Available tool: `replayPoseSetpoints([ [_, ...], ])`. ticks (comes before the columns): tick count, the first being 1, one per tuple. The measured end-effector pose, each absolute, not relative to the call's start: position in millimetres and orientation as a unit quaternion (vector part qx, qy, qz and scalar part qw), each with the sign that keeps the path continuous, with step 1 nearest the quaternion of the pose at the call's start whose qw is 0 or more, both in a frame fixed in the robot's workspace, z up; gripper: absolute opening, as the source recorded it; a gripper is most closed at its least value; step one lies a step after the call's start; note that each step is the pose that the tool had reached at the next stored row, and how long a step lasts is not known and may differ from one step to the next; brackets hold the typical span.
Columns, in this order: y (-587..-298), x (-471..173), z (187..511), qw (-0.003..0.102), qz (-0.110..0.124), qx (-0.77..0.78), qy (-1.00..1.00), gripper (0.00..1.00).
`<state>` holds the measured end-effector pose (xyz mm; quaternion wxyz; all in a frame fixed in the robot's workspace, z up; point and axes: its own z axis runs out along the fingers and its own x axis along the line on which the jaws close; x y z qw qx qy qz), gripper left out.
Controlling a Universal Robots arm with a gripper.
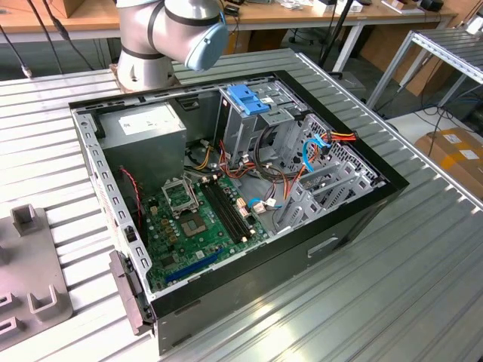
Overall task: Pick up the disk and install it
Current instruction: 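Pick up the disk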
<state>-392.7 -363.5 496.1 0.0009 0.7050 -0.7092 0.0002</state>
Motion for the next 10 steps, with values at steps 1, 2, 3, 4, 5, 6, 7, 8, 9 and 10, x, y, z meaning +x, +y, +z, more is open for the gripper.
replayPoseSetpoints([
  [1, -363.5, -391.9, 496.1, 0.001, 0.000, 0.705, -0.709, 0.37],
  [2, -363.6, -390.7, 496.0, 0.001, 0.000, 0.705, -0.709, 0.37],
  [3, -363.5, -388.1, 496.0, 0.001, 0.000, 0.705, -0.709, 0.37],
  [4, -363.6, -382.8, 496.0, 0.001, 0.000, 0.705, -0.709, 0.37],
  [5, -363.5, -378.0, 496.1, 0.001, 0.000, 0.705, -0.709, 0.37],
  [6, -363.6, -375.0, 496.0, 0.001, 0.000, 0.705, -0.709, 0.37],
  [7, -363.5, -372.6, 496.0, 0.001, 0.000, 0.705, -0.709, 0.37],
  [8, -363.6, -368.6, 496.0, 0.001, 0.000, 0.705, -0.709, 0.37],
  [9, -363.5, -364.8, 496.0, 0.001, 0.000, 0.705, -0.709, 0.37],
  [10, -363.5, -362.5, 496.1, 0.001, 0.000, 0.705, -0.709, 0.37],
])
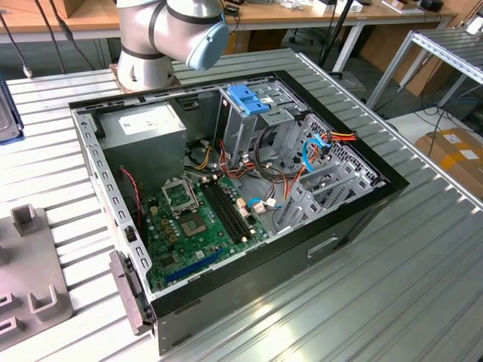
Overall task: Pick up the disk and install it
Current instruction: 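Pick up the disk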
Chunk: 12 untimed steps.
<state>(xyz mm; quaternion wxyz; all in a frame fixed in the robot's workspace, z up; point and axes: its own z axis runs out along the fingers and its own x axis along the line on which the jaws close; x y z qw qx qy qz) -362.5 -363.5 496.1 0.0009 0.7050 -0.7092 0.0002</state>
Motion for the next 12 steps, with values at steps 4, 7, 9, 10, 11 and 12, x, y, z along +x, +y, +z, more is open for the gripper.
replayPoseSetpoints([
  [4, -363.6, -347.1, 496.0, 0.001, 0.000, 0.705, -0.709, 0.37],
  [7, -363.5, -340.2, 496.1, 0.001, 0.000, 0.705, -0.709, 0.37],
  [9, -363.5, -340.1, 496.1, 0.001, 0.000, 0.705, -0.709, 0.37],
  [10, -363.5, -339.6, 496.0, 0.001, 0.000, 0.705, -0.709, 0.37],
  [11, -363.6, -337.6, 496.1, 0.001, 0.000, 0.705, -0.709, 0.37],
  [12, -363.6, -334.7, 496.0, 0.001, 0.000, 0.705, -0.709, 0.37],
])
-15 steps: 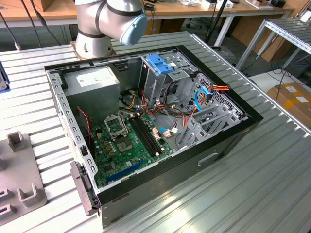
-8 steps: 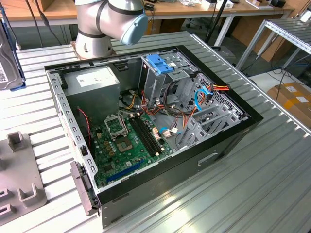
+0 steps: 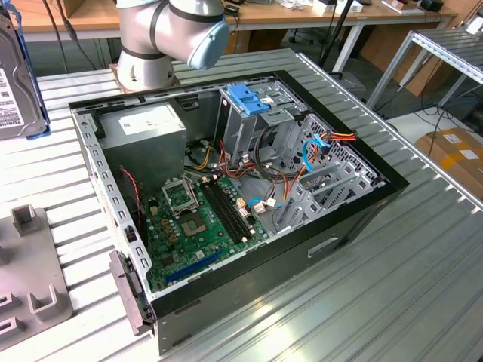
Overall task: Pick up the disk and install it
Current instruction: 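Pick up the disk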
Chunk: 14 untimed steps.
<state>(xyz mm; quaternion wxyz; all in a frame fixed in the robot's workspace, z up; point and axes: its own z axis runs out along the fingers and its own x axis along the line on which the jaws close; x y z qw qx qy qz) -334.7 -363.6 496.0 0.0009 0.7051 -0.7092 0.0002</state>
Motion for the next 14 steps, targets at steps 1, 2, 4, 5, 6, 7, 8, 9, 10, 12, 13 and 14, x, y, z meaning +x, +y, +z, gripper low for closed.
replayPoseSetpoints([
  [1, -363.5, -332.3, 496.0, 0.001, 0.000, 0.705, -0.709, 0.37],
  [2, -363.5, -330.4, 496.0, 0.001, 0.000, 0.705, -0.709, 0.37],
  [4, -363.5, -326.7, 496.0, 0.001, 0.000, 0.705, -0.709, 0.37],
  [5, -363.5, -325.0, 496.0, 0.001, 0.000, 0.705, -0.709, 0.37],
  [6, -363.5, -325.1, 496.0, 0.001, 0.000, 0.705, -0.709, 0.37],
  [7, -363.5, -324.9, 496.0, 0.001, 0.000, 0.705, -0.709, 0.37],
  [8, -363.5, -324.8, 496.0, 0.001, 0.000, 0.705, -0.709, 0.37],
  [9, -363.5, -324.2, 496.1, 0.001, 0.000, 0.705, -0.709, 0.37],
  [10, -363.6, -323.5, 496.1, 0.001, 0.000, 0.705, -0.709, 0.37],
  [12, -363.5, -321.5, 496.1, 0.001, 0.000, 0.705, -0.709, 0.37],
  [13, -363.6, -318.8, 496.0, 0.001, 0.000, 0.705, -0.709, 0.37],
  [14, -363.5, -315.8, 496.0, 0.001, 0.000, 0.705, -0.709, 0.37],
])
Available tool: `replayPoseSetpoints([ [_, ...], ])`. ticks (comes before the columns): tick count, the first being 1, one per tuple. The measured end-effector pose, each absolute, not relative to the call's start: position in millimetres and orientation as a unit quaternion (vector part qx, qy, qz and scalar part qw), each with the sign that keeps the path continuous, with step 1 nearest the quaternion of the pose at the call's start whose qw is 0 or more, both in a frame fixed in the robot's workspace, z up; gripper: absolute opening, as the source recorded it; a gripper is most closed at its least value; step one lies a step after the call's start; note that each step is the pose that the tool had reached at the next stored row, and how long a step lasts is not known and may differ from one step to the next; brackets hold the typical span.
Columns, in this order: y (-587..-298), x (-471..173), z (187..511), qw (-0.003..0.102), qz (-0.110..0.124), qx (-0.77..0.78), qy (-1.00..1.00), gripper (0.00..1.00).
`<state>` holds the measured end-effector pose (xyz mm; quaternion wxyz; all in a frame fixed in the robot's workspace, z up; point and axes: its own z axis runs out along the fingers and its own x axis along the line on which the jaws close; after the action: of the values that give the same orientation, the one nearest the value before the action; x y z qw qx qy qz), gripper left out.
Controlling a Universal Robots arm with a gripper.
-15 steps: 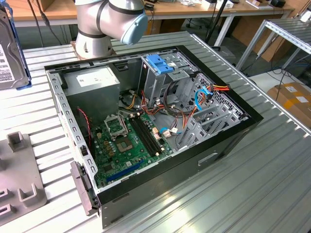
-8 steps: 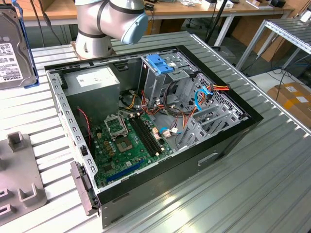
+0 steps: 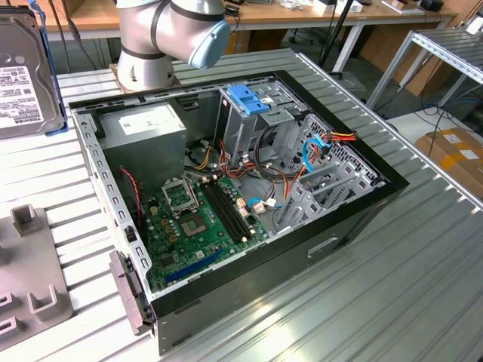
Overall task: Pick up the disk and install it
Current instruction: 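Pick up the disk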
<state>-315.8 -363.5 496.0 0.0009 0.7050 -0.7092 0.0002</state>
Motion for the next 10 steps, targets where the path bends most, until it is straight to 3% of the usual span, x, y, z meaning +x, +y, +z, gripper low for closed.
replayPoseSetpoints([
  [10, -363.5, -285.4, 496.0, 0.001, 0.000, 0.705, -0.709, 0.37],
])
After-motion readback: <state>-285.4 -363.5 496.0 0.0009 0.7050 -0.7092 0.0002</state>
